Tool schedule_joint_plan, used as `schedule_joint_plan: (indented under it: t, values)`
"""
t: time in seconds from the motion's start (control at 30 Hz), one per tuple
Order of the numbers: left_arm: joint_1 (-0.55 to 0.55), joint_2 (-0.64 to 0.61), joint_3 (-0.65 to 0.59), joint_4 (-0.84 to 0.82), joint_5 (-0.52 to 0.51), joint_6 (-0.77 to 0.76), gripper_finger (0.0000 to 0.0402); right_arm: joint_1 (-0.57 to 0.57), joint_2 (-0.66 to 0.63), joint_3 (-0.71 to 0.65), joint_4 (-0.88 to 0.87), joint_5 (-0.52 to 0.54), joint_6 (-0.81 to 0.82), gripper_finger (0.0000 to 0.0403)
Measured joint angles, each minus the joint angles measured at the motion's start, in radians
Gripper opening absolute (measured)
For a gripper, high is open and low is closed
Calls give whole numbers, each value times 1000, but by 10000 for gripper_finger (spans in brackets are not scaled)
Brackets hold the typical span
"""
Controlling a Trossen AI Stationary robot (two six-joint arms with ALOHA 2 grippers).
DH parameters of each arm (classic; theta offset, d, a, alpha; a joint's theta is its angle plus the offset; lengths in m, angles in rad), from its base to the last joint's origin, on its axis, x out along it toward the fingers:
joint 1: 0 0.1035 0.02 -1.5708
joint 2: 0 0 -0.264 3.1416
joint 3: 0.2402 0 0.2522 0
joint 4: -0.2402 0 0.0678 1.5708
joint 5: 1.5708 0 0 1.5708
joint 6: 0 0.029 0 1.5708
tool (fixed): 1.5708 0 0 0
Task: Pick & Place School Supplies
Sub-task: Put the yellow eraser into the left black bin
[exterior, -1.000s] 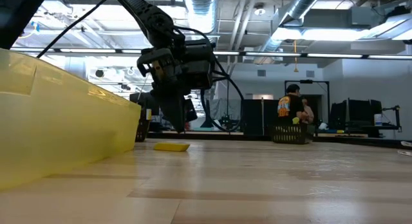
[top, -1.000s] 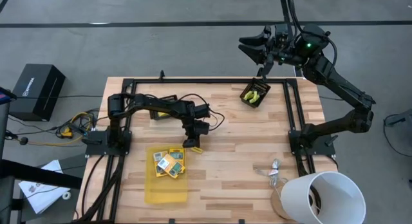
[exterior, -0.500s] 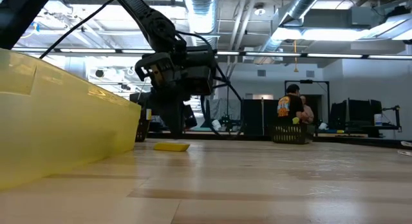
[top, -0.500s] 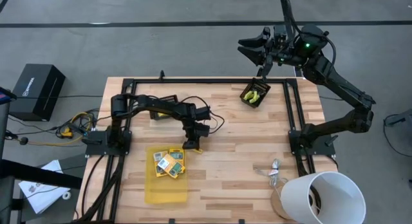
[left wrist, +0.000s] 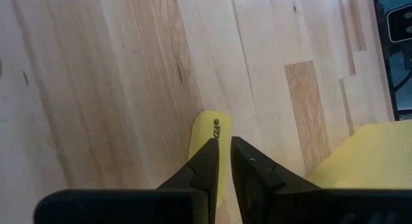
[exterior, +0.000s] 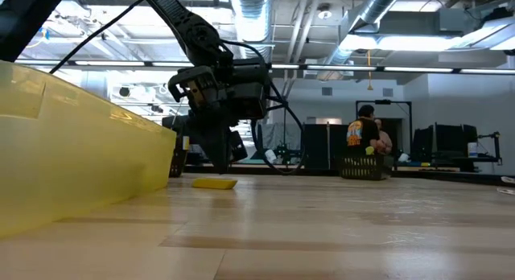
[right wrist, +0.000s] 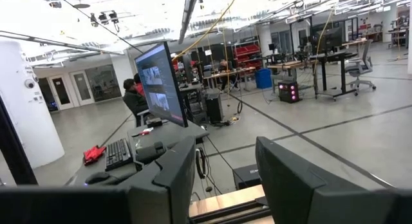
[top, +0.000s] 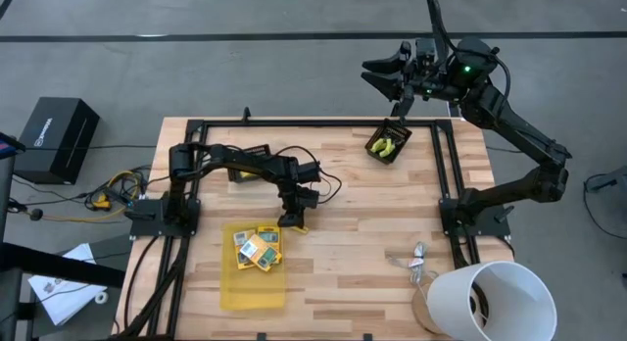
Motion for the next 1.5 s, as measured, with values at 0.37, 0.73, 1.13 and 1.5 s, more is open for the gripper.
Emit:
schedule_joint_plan:
  t: [0.37, 0.73, 1.13, 1.5]
  values:
    - [-3, 40, 0, -7, 54, -17, 35, 0, 0, 0, 0, 0, 0, 154]
    - [-5, 57, 0, 1, 71, -8, 35, 0, 0, 0, 1, 0, -1, 154]
    - [78, 58, -2, 14, 63, -10, 35, 0, 0, 0, 2, 0, -8, 154]
    - [98, 63, -3, 16, 38, 0, 35, -1, 0, 0, -1, 0, -10, 154]
